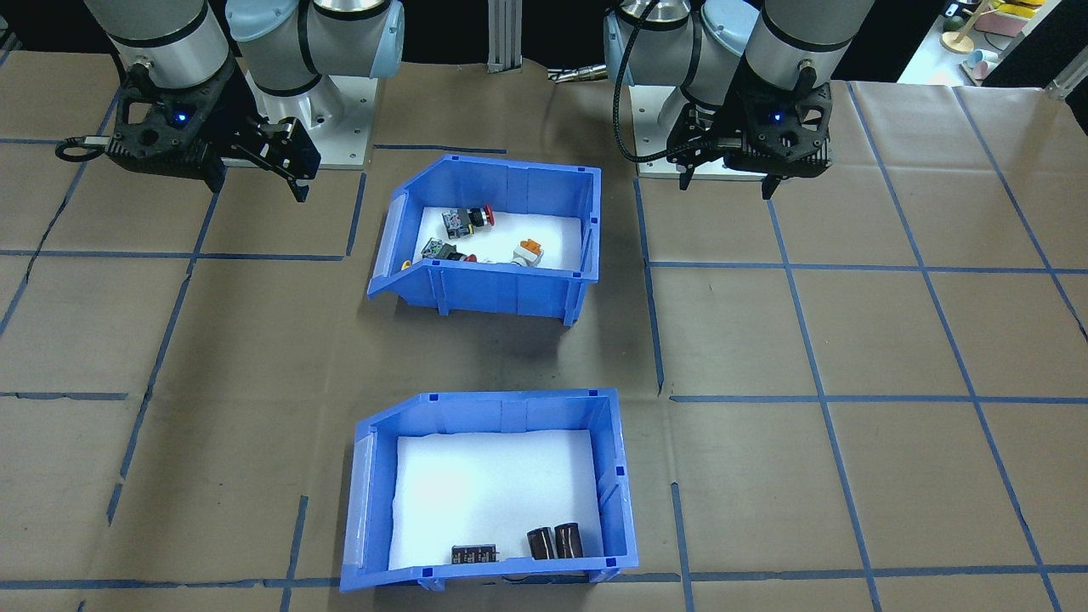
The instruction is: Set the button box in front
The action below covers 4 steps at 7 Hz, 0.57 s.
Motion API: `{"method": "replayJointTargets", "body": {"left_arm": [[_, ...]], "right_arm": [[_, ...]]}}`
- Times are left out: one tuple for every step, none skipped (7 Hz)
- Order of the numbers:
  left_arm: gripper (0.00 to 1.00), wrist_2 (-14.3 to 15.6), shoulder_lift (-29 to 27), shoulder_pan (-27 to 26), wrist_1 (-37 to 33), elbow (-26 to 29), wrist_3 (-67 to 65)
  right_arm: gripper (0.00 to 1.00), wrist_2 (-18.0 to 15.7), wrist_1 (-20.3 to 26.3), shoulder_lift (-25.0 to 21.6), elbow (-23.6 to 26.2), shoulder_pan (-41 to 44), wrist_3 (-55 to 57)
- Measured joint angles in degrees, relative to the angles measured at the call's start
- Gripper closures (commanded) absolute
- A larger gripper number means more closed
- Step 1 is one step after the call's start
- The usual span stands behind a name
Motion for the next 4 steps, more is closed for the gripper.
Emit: {"method": "replayJointTargets", "body": {"left_arm": [[0.01,0.0,0.0,0.0,0.0,0.0,0.1],[0.01,0.0,-0.1,0.0,0.0,0.0,0.2],[0.01,0.0,-0.1,0.0,0.0,0.0,0.3],[0.01,0.0,-0.1,0.0,0.0,0.0,0.3]], "right_arm": [[0.00,-0.1,-0.6,0.2,-0.1,0.0,-0.8],[0.00,-0.3,-1.6,0.6,-0.3,0.0,-2.4],[0.00,-0.4,-2.1,1.4,-1.1,0.0,-4.1],[0.00,-0.5,-2.2,2.9,-2.6,0.0,-6.5]]}}
